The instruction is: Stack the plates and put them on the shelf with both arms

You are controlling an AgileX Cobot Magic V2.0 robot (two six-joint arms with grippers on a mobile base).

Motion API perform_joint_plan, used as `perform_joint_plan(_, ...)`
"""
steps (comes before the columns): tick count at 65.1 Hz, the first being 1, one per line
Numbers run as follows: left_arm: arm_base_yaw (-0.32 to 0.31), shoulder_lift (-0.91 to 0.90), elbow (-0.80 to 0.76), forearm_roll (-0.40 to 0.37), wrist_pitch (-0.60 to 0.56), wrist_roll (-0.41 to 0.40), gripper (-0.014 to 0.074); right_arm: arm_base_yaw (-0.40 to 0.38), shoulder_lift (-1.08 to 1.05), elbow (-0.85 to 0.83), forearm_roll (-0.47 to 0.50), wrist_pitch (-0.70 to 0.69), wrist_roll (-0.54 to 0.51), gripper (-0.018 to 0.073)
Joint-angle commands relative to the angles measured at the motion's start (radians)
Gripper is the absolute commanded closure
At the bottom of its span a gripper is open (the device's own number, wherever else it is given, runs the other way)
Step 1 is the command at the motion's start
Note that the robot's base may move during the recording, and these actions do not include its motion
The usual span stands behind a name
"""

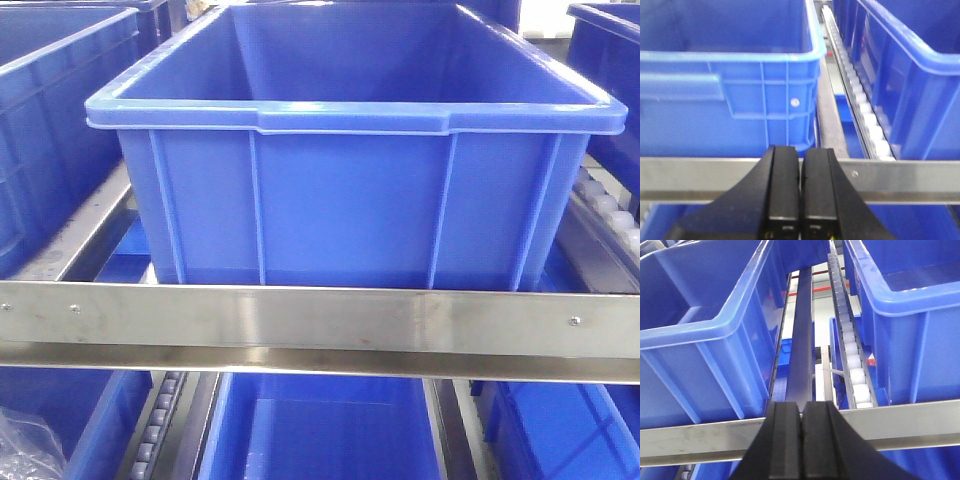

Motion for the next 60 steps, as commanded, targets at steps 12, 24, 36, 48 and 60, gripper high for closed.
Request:
perform_joint_plan(12,0.002,-0.023,0.001,0.072,-0.128,-0.06,0.0496,-0.004,-0.017,0.001,-0.011,-0.095,-0.003,0.0508)
perform_joint_plan(24,0.002,-0.023,0.001,0.077,-0.122,-0.06,0.0496,-0.004,-0.017,0.001,-0.011,-0.095,-0.003,0.0508)
perform_joint_plan(36,0.002,-0.023,0.001,0.077,-0.122,-0.06,0.0496,-0.004,-0.017,0.001,-0.011,-0.095,-0.003,0.0508)
perform_joint_plan(48,0.002,-0.023,0.001,0.077,-0.122,-0.06,0.0496,-0.004,-0.017,0.001,-0.011,-0.095,-0.003,0.0508)
perform_joint_plan(60,0.002,-0.023,0.001,0.077,-0.122,-0.06,0.0496,-0.004,-0.017,0.001,-0.011,-0.095,-0.003,0.0508)
